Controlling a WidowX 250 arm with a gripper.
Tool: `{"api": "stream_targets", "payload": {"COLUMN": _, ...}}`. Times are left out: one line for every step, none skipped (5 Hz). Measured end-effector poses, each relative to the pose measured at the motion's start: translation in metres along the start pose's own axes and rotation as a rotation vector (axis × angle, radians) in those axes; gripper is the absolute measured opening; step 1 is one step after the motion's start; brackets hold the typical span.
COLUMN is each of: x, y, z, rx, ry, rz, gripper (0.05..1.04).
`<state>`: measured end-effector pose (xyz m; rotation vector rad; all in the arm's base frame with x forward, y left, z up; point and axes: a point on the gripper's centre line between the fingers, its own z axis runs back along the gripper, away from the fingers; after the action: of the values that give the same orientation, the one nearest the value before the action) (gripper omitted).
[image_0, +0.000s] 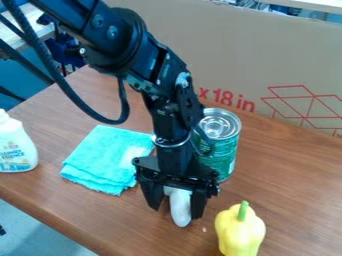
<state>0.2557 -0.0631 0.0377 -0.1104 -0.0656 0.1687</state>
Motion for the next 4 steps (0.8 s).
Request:
{"api": "stream_targets", "payload": {"x": 0.003, "y": -0.001, "z": -0.005, "rx": -0.005, "ry": -0.005, "rz": 0.03, "gripper": 0.949}}
{"api": "stream_targets", "payload": {"x": 0.001, "y": -0.004, "z": -0.006, "rx": -0.005, "ry": -0.021, "rz": 0.096, "gripper": 0.667}}
{"api": "stream_targets", "payload": {"x": -0.005, "y": -0.009, "z": 0.027, "rx": -0.037, "ry": -0.046, "rz": 0.06, "gripper": 0.434}}
{"api": "stream_targets", "payload": {"x": -0.017, "y": -0.004, "z": 0.066, "rx": -0.067, "ry": -0.078, "rz": 0.004, "gripper": 0.344}}
